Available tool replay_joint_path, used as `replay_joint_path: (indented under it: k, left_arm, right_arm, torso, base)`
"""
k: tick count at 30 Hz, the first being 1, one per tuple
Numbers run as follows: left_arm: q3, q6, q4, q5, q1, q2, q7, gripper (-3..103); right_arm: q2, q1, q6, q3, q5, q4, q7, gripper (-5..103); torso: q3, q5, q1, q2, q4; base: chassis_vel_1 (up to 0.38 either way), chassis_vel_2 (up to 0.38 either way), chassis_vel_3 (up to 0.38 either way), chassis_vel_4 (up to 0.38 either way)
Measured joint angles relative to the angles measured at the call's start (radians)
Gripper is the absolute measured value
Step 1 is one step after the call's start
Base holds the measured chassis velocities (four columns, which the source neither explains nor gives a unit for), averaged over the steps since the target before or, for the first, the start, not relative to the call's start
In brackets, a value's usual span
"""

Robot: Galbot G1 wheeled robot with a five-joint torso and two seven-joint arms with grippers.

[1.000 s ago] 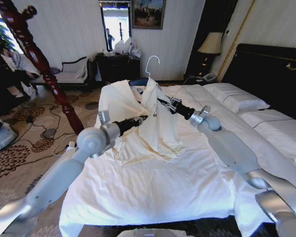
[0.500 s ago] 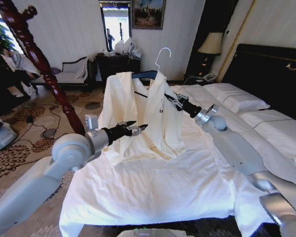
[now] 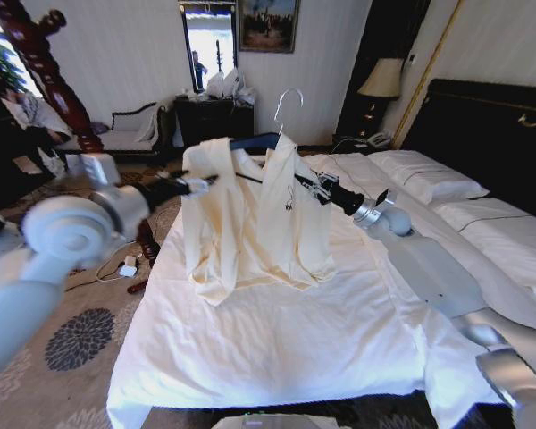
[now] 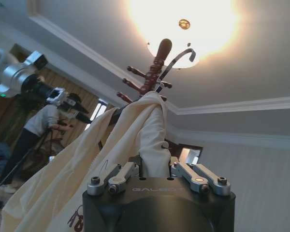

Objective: Pick up the clothes from the bed and hang them on the clothes hanger.

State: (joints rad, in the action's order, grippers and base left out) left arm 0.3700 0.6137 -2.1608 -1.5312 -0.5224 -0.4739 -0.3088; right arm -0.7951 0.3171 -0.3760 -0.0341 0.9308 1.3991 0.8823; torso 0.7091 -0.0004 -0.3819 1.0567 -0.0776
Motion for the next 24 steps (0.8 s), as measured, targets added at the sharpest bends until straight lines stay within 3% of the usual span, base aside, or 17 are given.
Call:
replay_joint_path:
  k: [2,10,15,19,24]
  left_arm:
    - [0.039,0.0,-0.007,-0.046,-0.025,0.046,0.049,100]
    - [0.022,0.006,0.006,-0.044,-0.02,0.109,0.17,100]
    - [-0.015,0.006,0.027,-0.041,0.006,0.118,0.245,100]
    - [-0.03,0.007,0.06,0.0,0.01,0.114,0.343,100]
    - [-0.044,0.005,0.068,0.041,0.008,0.108,0.402,100]
  right_arm:
    - [0.002,0.003,-0.007,0.0,-0.003,-0.005,0.02,23]
    - [0.026,0.005,-0.023,0.008,0.001,-0.025,0.09,23]
    - [0.04,-0.002,-0.026,0.008,0.015,-0.03,0.132,23]
    - [0.059,-0.004,-0.028,0.009,0.039,-0.038,0.192,23]
    - [0.063,-0.01,-0.03,0.009,0.046,-0.038,0.205,23]
  torso:
    - [0.0,0.0004,0.0,0.0,0.0002]
    - [0.0,0.0004,0.0,0.0,-0.0002]
    - [0.0,0.0004,0.0,0.0,-0.0002]
    - [0.0,0.0004,0.0,0.0,-0.0001]
    - [0.0,0.0005,0.0,0.0,-0.0002]
  base:
    - [0.0,0.0,0.0,0.0]
    - [0.0,0.0,0.0,0.0]
    - [0.0,0.0,0.0,0.0]
    - [0.0,0.0,0.0,0.0]
    - [0.0,0.0,0.0,0.0]
